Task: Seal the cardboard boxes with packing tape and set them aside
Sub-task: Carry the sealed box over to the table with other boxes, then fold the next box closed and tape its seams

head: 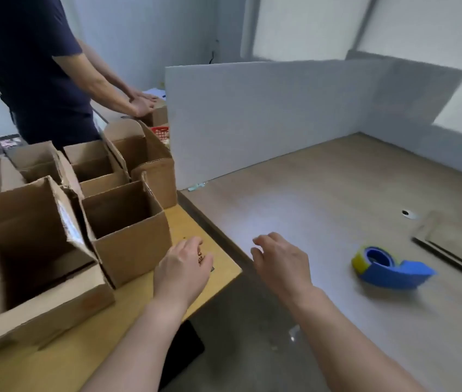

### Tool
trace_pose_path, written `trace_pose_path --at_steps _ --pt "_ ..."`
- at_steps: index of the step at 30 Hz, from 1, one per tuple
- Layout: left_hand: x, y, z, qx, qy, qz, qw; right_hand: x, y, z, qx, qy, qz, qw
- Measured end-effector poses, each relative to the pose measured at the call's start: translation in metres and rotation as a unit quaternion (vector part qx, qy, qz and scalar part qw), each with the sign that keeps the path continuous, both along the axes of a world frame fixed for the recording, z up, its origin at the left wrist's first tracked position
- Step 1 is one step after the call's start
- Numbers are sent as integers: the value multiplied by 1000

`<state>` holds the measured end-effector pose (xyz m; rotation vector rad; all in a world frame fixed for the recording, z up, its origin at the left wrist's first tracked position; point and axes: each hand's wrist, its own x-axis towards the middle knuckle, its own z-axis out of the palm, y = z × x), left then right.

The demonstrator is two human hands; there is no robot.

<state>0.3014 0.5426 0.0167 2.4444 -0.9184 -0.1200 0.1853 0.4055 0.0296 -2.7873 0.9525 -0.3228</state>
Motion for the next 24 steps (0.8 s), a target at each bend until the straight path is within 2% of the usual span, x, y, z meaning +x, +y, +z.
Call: trace_pose_path --at_steps 7,11,14,18,24 --pt "-77 -99 -2 -5 -6 -153 988 -104 -59 -6 -31 17 -150 988" --pt "-133 -159 -3 -7 -9 -225 974 -165 -93 1 -78 -28 -226 971" --pt "-176 -204 -1 3 -8 -264 965 -214 -121 -2 -40 -13 -257 965" --pt "-234 -264 3 6 -13 -312 950 -275 -159 -4 -39 -79 -317 944" --pt "-307 -335 0 2 -13 -377 926 -358 -212 -8 -36 -70 -369 926"
